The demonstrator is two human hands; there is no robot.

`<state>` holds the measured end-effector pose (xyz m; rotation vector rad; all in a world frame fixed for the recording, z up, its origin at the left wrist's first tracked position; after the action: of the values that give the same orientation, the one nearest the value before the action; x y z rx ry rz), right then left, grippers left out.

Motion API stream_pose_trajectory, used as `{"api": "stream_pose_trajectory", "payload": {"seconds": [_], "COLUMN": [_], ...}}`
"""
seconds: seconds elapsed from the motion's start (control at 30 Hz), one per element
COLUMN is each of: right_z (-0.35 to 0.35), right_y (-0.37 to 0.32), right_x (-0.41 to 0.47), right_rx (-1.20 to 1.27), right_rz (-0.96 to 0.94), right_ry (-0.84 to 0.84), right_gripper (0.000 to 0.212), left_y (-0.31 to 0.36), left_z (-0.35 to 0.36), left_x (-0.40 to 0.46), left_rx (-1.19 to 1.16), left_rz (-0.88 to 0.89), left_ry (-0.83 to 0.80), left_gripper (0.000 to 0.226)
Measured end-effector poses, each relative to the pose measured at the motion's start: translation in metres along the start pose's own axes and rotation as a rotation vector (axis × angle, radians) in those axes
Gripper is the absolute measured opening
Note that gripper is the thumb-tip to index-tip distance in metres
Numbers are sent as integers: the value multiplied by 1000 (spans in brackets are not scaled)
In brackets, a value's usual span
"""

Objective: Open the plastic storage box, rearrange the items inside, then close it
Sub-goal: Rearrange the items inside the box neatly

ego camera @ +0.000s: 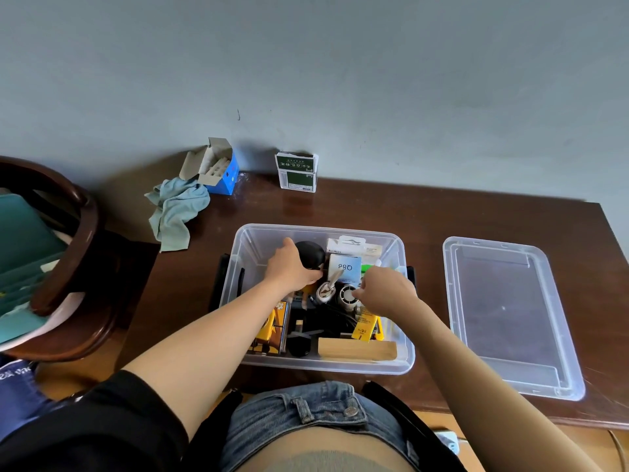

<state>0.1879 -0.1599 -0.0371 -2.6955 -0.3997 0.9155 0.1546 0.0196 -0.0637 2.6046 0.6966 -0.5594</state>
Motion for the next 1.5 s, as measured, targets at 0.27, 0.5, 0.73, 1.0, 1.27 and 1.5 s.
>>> {"api": "stream_pose_trajectory", "payload": {"seconds": [0.27, 0.5, 0.73, 1.0, 1.27, 1.5], "right_z": [7, 6, -6, -7, -9, -10], "right_y": [3, 4, 2, -1, 9, 1], "right_x": [-2, -2, -5, -2, -4, 4], "right_rx": [3, 23, 25, 58, 129, 227], "right_rz": [6, 11, -18, -21, 18, 8], "right_ry": [-77, -86, -39, -39, -10, -19], "right_gripper": [37, 38, 42, 42, 36, 42], "left_y": [2, 6, -17, -27, -36, -16], "left_z": [9, 5, -11, 2, 7, 4], "left_x": [-4, -1, -11, -28, -22, -6], "left_rx": [-33, 129, 449, 626, 243, -418], "left_rz": [-45, 12, 133, 140, 51, -107], "left_ry": [-10, -178, -528, -733, -596, -524], "left_gripper": [87, 91, 38, 54, 38, 60]}}
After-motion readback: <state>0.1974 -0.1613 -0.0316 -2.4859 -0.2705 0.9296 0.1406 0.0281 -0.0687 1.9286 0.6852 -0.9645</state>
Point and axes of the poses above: each hand's wrist, its own x-axis towards the middle knuckle, its own z-axis out of the palm, y = z × x, the point moved 6 cm from there along x, towards the middle knuckle, and after that the axes turned 13 degrees about x, right-handed, at the moved point
